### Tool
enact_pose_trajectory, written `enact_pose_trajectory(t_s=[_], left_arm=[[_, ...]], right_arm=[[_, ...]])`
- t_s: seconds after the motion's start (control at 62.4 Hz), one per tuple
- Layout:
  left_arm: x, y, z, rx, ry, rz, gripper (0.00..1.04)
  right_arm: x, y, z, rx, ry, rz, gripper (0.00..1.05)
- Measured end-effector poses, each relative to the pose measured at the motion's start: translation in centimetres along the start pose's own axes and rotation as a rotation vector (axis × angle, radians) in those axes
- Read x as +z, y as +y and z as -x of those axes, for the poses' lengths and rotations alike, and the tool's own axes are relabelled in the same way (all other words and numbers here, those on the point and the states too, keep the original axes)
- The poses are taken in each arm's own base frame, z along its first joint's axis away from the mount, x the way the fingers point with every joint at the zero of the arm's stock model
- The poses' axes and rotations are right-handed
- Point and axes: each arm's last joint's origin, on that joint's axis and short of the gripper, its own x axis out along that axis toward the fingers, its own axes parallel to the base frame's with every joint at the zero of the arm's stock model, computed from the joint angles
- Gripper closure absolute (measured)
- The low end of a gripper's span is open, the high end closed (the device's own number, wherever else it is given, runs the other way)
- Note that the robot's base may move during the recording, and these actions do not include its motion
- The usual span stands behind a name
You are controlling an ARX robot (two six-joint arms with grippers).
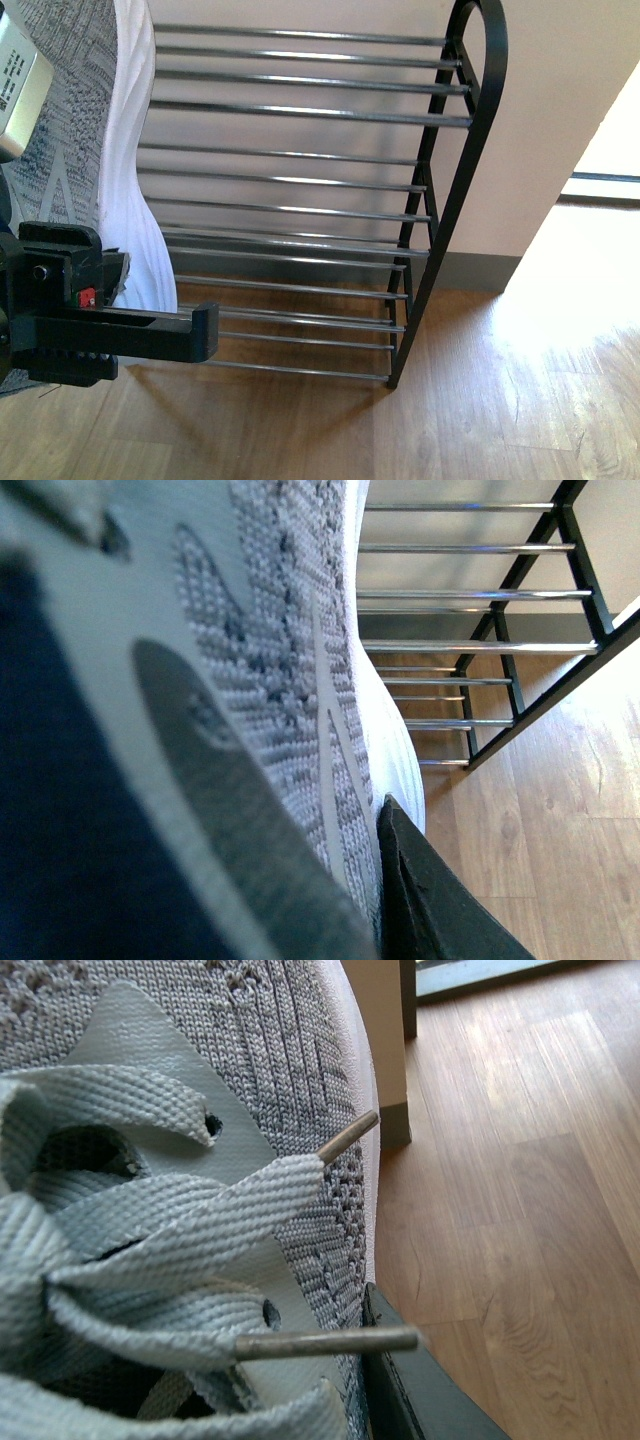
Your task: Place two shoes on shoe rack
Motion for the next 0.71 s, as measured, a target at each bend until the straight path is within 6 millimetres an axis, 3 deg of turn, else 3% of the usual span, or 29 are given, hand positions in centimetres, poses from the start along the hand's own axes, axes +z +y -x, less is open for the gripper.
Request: enact_pose_trajectory(t_s=[0.706], left_arm=[[0.01,0.0,0.0,0.002,-0.001,0.0,1.01]], right_arm=[[0.01,0.0,0.0,0.0,0.0,0.0,1.01]])
